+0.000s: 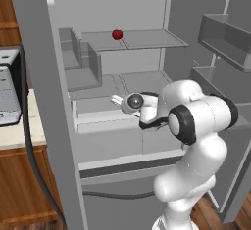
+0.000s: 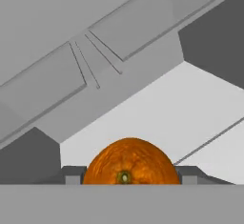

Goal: Place the cold items (tomato and tangerine) from the fridge in one tupperware on the dining counter. Place the warm items (hot dog and kebab skewer) in the stove area in another tupperware.

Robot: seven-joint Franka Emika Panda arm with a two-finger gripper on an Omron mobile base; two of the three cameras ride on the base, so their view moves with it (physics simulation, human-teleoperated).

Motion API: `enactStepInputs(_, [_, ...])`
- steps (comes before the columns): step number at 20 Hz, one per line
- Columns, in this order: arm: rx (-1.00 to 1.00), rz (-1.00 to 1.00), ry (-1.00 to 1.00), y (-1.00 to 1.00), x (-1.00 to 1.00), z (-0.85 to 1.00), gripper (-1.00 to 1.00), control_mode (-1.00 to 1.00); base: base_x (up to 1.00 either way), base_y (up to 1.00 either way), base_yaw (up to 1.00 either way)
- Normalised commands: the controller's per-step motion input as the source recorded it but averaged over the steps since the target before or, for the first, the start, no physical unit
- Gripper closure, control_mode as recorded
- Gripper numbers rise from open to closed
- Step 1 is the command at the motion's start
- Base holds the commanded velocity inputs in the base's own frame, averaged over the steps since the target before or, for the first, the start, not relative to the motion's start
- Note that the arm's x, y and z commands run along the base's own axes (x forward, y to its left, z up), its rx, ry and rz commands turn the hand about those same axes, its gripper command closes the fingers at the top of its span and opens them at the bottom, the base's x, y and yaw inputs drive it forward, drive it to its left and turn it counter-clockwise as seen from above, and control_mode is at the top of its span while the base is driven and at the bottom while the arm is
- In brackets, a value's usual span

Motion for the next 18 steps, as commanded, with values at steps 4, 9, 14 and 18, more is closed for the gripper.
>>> enactStepInputs(4, [0.00, -0.08, 0.35, 0.00, -0.30, 1.00, 1.00, -1.00, 0.00, 0.00, 0.00])
enactStepInputs(9, [-0.05, -0.03, 0.12, 0.00, -0.14, 1.00, 1.00, -1.00, 0.00, 0.00, 0.00])
enactStepInputs(14, [-0.12, 0.00, 0.15, 0.00, -0.24, 0.92, 1.00, -1.00, 0.00, 0.00, 0.00])
enactStepInputs(18, [-0.11, 0.00, 0.20, 0.00, -0.59, 0.49, 1.00, -1.00, 0.00, 0.00, 0.00])
